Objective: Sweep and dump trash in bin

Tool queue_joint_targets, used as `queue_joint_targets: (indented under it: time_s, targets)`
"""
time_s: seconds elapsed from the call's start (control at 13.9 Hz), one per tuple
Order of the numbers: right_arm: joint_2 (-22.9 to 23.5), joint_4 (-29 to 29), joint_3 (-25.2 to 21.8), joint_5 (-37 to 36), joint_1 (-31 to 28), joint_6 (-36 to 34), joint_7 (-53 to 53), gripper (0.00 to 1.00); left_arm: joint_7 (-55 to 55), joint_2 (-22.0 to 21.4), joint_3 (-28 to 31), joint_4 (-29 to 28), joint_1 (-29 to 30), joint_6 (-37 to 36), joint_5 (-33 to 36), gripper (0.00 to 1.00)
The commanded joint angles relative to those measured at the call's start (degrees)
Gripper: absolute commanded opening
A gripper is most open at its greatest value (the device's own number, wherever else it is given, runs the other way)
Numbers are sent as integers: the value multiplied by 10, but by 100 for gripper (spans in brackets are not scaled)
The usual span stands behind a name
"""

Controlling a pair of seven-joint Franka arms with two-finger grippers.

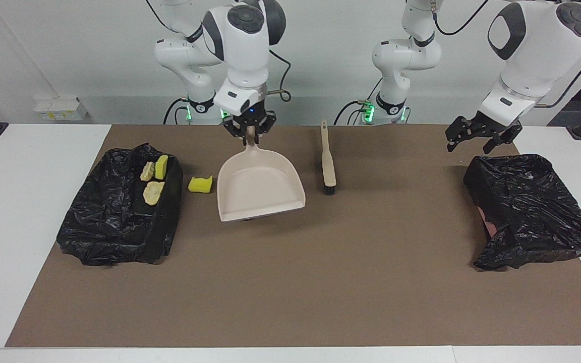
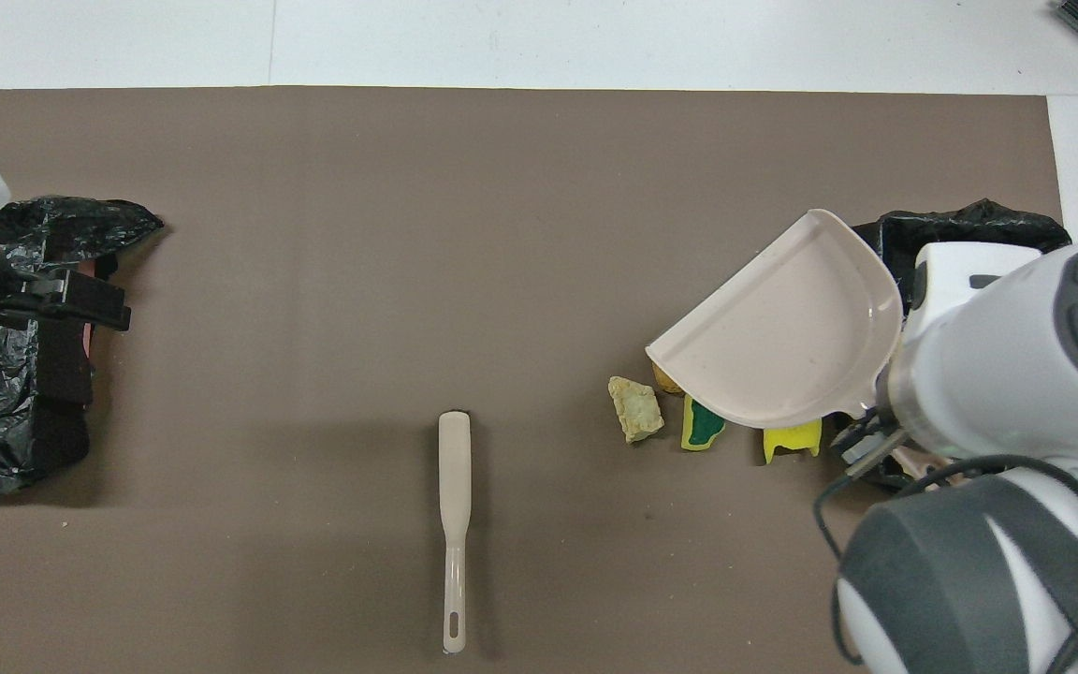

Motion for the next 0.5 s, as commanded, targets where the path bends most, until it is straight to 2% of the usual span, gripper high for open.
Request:
queue_joint_targets:
  time_s: [0.0,0.22,0.43]
  targets:
    - [144,126,41,-19,7,33,123,0,9,-14,2,-11,3,-3,10,100]
    - [218,134,68,-56,24,134,176,0,2,-14,5,-8,0,-5,9,100]
    - [285,163,72,-147,54,177,252,0,2,-14,4,-7,-3,0,8,100]
